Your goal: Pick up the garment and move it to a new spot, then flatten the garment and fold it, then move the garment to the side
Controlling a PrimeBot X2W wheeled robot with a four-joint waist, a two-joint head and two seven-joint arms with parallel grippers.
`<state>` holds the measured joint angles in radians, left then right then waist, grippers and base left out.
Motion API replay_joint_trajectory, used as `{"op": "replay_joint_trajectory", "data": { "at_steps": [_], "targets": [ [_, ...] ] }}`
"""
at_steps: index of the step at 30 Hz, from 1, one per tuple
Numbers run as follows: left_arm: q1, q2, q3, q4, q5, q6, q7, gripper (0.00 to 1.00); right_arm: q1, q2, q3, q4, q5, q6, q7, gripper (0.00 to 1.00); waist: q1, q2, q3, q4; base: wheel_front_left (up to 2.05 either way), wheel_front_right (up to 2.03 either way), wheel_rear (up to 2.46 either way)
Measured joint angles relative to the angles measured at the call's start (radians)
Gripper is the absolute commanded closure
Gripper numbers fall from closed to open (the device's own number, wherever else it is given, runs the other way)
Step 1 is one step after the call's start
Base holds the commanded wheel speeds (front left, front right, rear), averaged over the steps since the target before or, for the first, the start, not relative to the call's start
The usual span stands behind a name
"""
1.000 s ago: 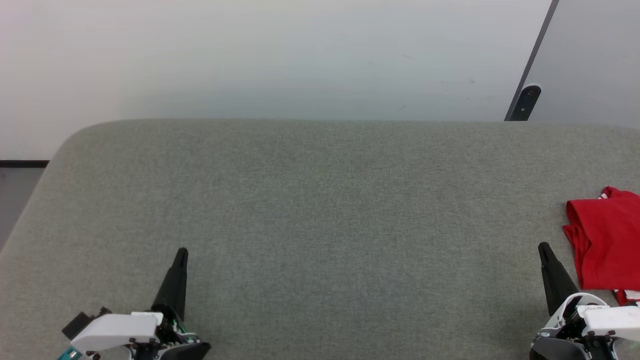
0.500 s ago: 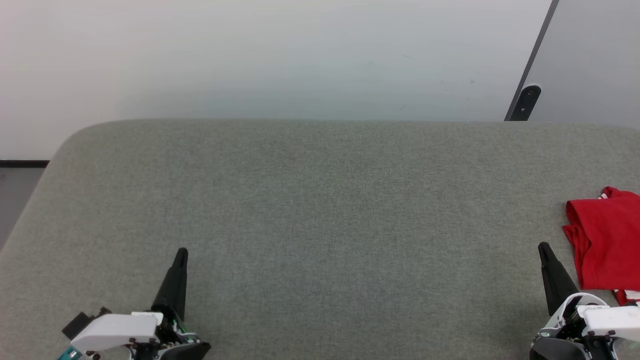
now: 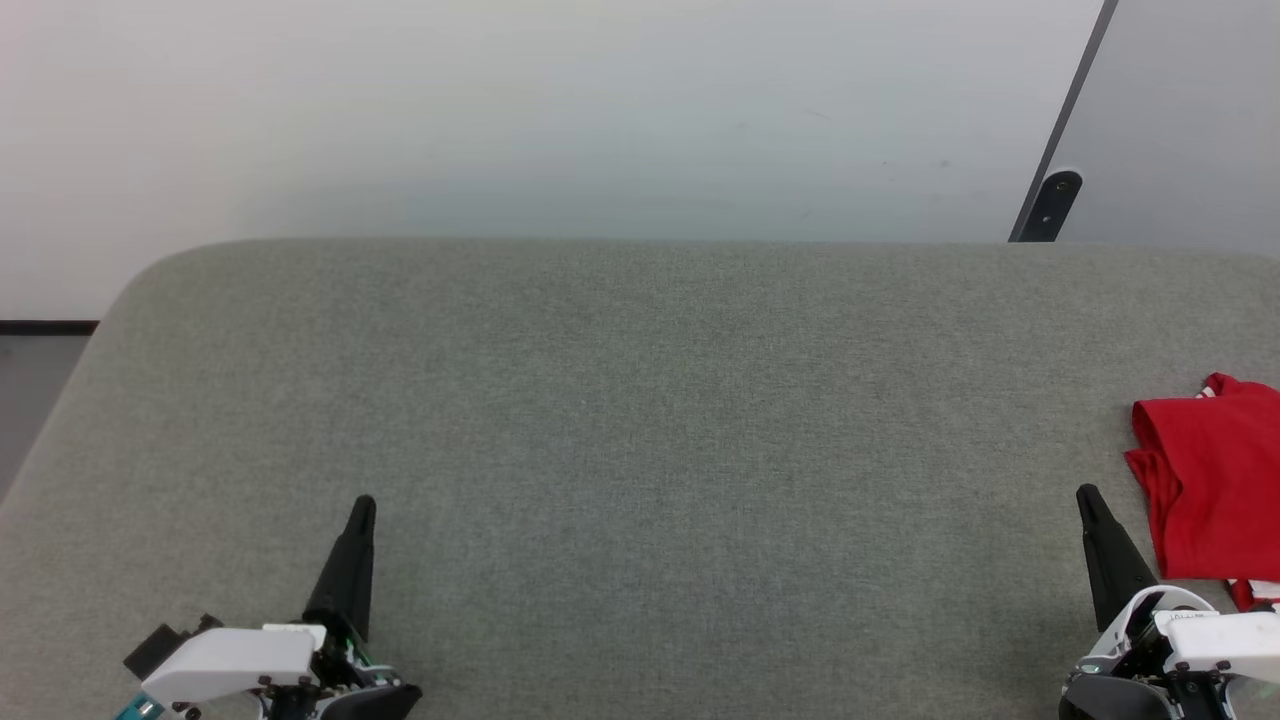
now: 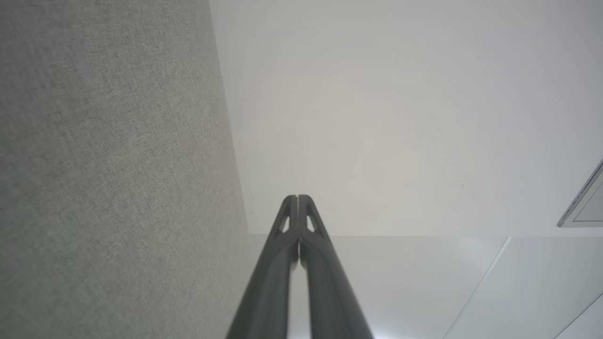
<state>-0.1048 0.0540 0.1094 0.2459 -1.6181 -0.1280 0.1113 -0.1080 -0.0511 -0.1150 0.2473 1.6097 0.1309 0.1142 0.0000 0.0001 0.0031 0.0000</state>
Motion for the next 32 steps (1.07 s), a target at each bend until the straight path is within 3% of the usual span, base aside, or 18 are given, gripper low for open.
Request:
{"op": "replay_joint_trajectory", "data": {
  "at_steps": [32],
  "targets": [
    [0.000, -0.001, 0.002, 0.000, 0.002, 0.000, 0.003, 1.00, 0.000, 0.000, 0.000, 0.000, 0.000, 0.000, 0.000, 1.00, 0.0000, 0.0000, 0.000, 0.000, 0.00, 0.00, 0.00]
  ]
}}
